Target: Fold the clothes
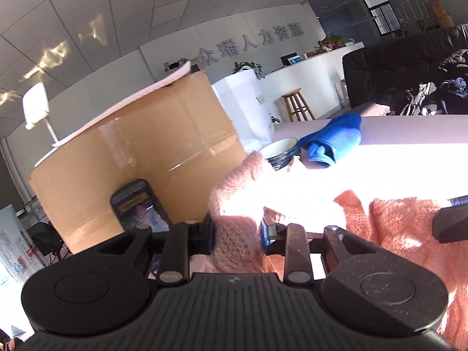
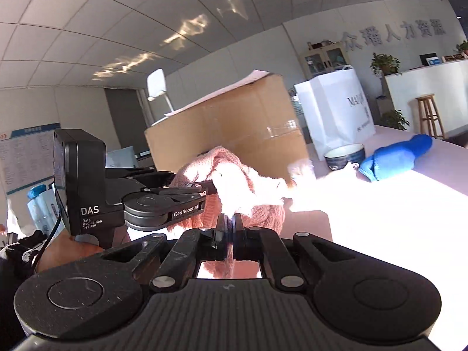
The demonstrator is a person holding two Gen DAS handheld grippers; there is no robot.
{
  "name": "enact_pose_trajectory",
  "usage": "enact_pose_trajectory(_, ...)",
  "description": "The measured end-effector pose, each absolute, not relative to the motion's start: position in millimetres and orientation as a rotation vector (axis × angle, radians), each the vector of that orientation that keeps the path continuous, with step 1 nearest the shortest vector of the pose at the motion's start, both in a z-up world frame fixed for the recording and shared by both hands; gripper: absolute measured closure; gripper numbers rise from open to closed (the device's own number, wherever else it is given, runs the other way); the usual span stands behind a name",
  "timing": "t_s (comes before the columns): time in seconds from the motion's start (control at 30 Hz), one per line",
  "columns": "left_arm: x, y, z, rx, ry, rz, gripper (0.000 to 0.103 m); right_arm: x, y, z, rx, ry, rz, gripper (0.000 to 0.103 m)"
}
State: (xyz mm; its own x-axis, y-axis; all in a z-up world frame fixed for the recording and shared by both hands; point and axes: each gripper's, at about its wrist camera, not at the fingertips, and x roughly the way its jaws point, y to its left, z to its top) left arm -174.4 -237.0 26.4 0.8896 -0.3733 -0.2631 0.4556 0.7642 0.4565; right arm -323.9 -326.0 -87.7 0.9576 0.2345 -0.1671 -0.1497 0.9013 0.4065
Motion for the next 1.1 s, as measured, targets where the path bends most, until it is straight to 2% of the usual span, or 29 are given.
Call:
enact_pose_trajectory(0.07,-173,-263,9,0.564,0.144,-0.471,0.012,-330,-337,-101,0.413,0.235,0.162,0.100)
enact_pose_trajectory(0.2,-179,-277,-1,0.596,0.105,-0.469,0.011,-333,-342,-111,0.345,0.252,0.064,0.098)
enact_pose_trajectory(0.23,-180,-277,1,0.595,0.090,-0.455,0.011,-330,-343,-106,0.341,0.245,0.053,0.092)
enact_pose_trajectory(0.27,-182,-275,5,0.588,0.065,-0.433,0.009,-326,-345,-101,0.337,0.238,0.042,0.074)
enact_pose_trajectory(0.3,-179,-273,13,0.583,0.037,-0.415,0.005,-325,-343,-97,0.326,0.220,0.033,0.060)
enact_pose_trajectory(0.33,-185,-265,21,0.571,-0.014,-0.408,0.000,-325,-342,-90,0.315,0.197,0.037,0.040)
enact_pose_trajectory(0.37,-193,-255,28,0.557,-0.070,-0.402,0.000,-325,-341,-84,0.304,0.173,0.042,0.036)
enact_pose_trajectory(0.43,-203,-234,49,0.512,-0.108,-0.452,0.000,-323,-334,-76,0.283,0.141,0.078,0.036)
enact_pose_trajectory(0.5,-215,-206,67,0.447,-0.126,-0.482,0.000,-320,-327,-67,0.267,0.114,0.114,0.031)
enact_pose_trajectory(0.6,-231,-137,84,0.284,-0.058,-0.573,0.000,-317,-314,-56,0.237,0.088,0.163,0.025)
enact_pose_trajectory(0.67,-237,-92,86,0.201,-0.001,-0.566,0.000,-313,-303,-50,0.211,0.067,0.193,0.016)
enact_pose_trajectory(0.87,-257,-7,69,0.315,0.142,-0.426,0.000,-293,-259,-39,0.093,0.072,0.323,0.015)
enact_pose_trajectory(1.1,-262,45,36,0.366,0.255,-0.393,0.000,-254,-186,-29,-0.250,0.097,0.508,0.016)
